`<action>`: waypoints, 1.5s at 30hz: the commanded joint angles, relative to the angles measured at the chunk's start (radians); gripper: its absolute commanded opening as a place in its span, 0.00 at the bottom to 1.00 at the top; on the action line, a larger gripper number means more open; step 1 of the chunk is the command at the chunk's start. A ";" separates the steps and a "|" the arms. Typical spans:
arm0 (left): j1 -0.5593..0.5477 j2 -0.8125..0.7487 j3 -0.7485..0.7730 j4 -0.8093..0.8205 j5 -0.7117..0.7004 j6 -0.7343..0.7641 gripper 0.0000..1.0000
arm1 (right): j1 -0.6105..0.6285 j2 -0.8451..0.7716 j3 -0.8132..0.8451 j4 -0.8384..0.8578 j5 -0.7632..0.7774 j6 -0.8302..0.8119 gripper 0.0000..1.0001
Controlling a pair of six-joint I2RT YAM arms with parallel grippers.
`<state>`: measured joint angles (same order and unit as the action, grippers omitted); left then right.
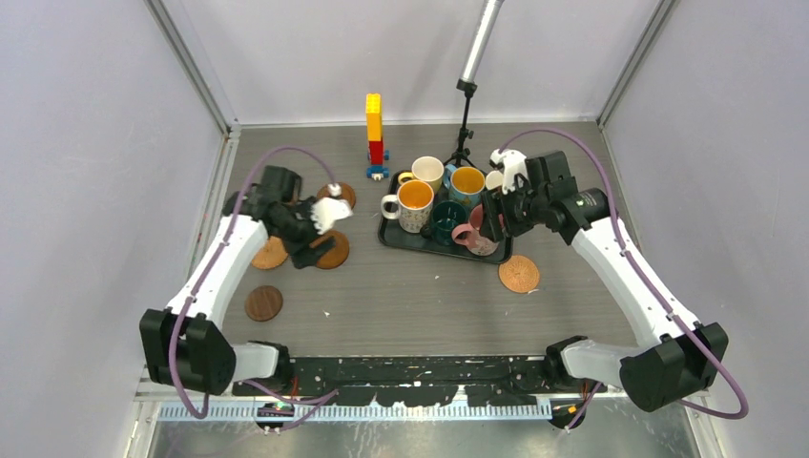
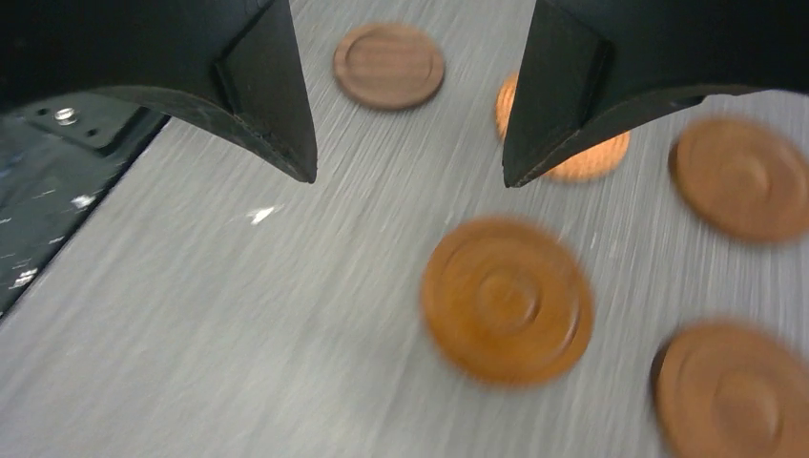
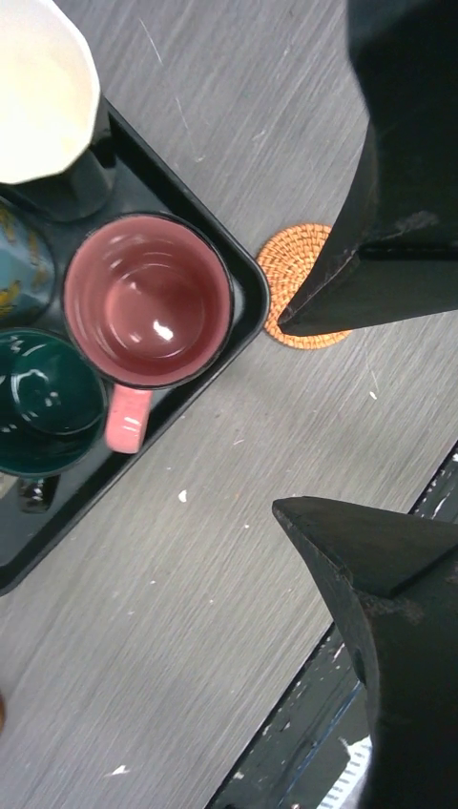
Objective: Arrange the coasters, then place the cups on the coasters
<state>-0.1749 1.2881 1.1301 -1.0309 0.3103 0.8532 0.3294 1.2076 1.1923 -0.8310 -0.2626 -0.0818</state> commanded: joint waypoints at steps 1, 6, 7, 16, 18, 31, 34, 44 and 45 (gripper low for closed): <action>-0.287 -0.008 0.018 0.124 0.087 -0.230 0.73 | -0.026 0.000 0.074 0.046 0.019 0.055 0.67; -0.547 0.090 0.031 0.365 0.031 -0.372 0.71 | -0.140 0.000 0.078 0.044 0.015 0.079 0.68; -0.589 0.125 0.049 0.400 0.017 -0.391 0.71 | -0.165 0.002 0.079 0.031 0.021 0.070 0.68; -0.657 0.301 0.168 0.526 0.009 -0.522 0.69 | -0.374 0.105 -0.006 -0.169 0.043 -0.243 0.62; -0.657 0.288 0.152 0.534 0.005 -0.511 0.69 | -0.374 0.124 -0.046 -0.146 0.079 -0.307 0.61; -0.590 0.108 0.120 0.396 -0.051 -0.528 0.70 | -0.330 0.188 -0.306 0.063 0.090 -0.482 0.61; -0.524 0.058 0.132 0.350 -0.041 -0.557 0.70 | -0.254 0.183 -0.363 0.124 0.121 -0.502 0.61; -0.269 -0.047 0.170 0.182 -0.030 -0.568 0.70 | -0.116 0.252 -0.429 0.192 0.140 -0.561 0.54; -0.253 -0.057 0.167 0.173 -0.028 -0.567 0.70 | -0.111 0.260 -0.430 0.190 0.139 -0.560 0.53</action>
<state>-0.4870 1.2961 1.2594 -0.7765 0.2710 0.2951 0.1802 1.4242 0.7677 -0.6838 -0.1318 -0.6003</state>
